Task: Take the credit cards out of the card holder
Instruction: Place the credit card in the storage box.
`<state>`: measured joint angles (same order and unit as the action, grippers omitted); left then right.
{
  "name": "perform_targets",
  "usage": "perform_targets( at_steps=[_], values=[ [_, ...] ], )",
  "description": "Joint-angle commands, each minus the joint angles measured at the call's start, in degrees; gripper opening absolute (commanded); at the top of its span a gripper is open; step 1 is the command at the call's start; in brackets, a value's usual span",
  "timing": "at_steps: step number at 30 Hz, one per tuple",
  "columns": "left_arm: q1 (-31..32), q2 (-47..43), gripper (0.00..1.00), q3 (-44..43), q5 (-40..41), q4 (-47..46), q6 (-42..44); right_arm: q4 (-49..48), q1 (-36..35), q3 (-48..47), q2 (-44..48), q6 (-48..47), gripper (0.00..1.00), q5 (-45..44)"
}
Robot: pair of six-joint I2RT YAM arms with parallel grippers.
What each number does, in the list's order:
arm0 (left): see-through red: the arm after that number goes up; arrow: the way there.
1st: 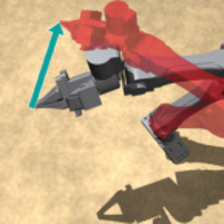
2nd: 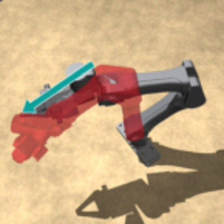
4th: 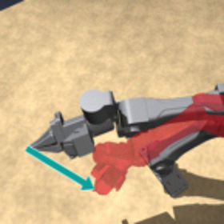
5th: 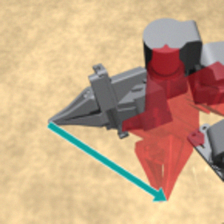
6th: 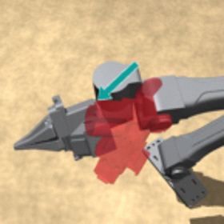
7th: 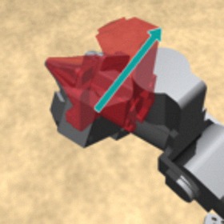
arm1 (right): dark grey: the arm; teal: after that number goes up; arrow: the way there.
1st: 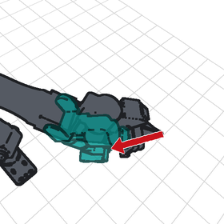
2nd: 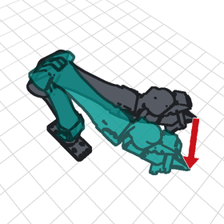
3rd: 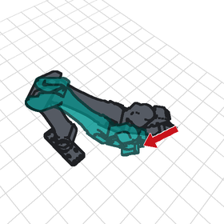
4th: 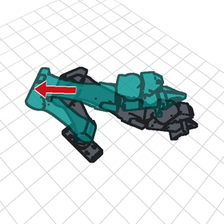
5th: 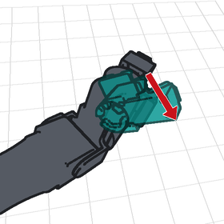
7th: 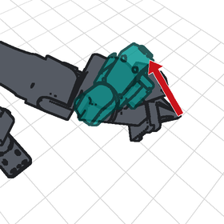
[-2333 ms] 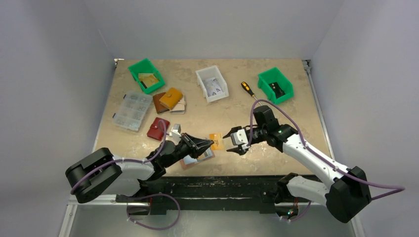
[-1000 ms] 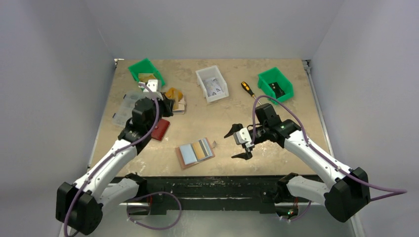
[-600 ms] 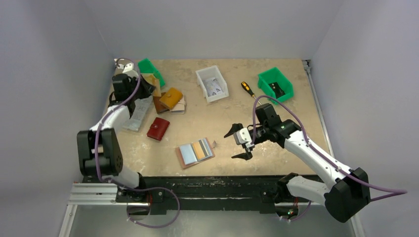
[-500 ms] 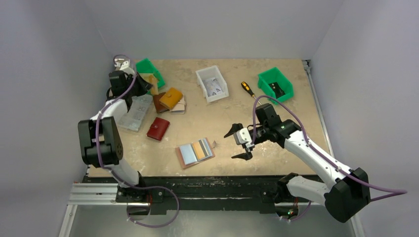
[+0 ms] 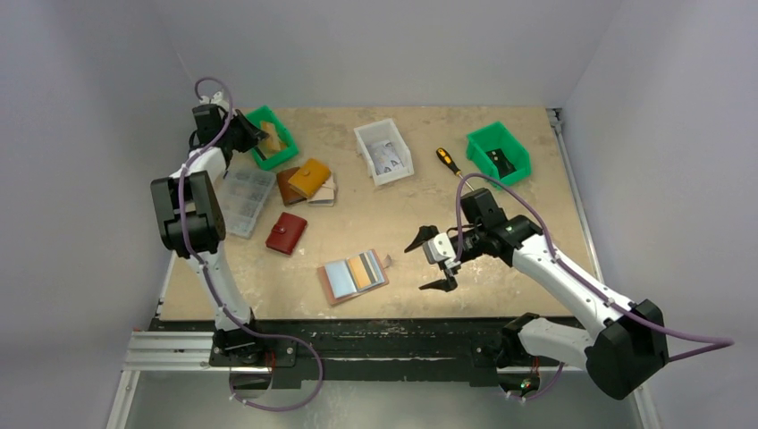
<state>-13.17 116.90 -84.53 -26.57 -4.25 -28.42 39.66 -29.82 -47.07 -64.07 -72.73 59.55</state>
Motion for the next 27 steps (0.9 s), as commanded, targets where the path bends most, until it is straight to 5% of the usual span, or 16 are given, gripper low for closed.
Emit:
perform_targets(
  at_steps=[1, 14, 18, 27],
  values=[
    [-0.45, 4.36, 0.0, -6.71, 0.82, 3.26, -4.19, 1.74, 0.29, -1.84, -1.06, -2.16, 0.92, 1.62],
    [-0.45, 13.81, 0.0, -17.76, 2.84, 10.9, -9.21, 2.69, 0.23, -2.23, -3.04, -3.29, 0.92, 1.45],
    [-0.4, 15.26, 0.11, -21.49, 2.66, 13.73, -8.4, 2.86, 0.29, -2.24, -3.34, -3.41, 0.92, 1.36],
    [-0.4, 10.94, 0.2, -26.9, 7.17, 20.94, -4.36, 2.88, 0.3, -2.24, -3.51, -3.47, 0.92, 1.05]
  ],
)
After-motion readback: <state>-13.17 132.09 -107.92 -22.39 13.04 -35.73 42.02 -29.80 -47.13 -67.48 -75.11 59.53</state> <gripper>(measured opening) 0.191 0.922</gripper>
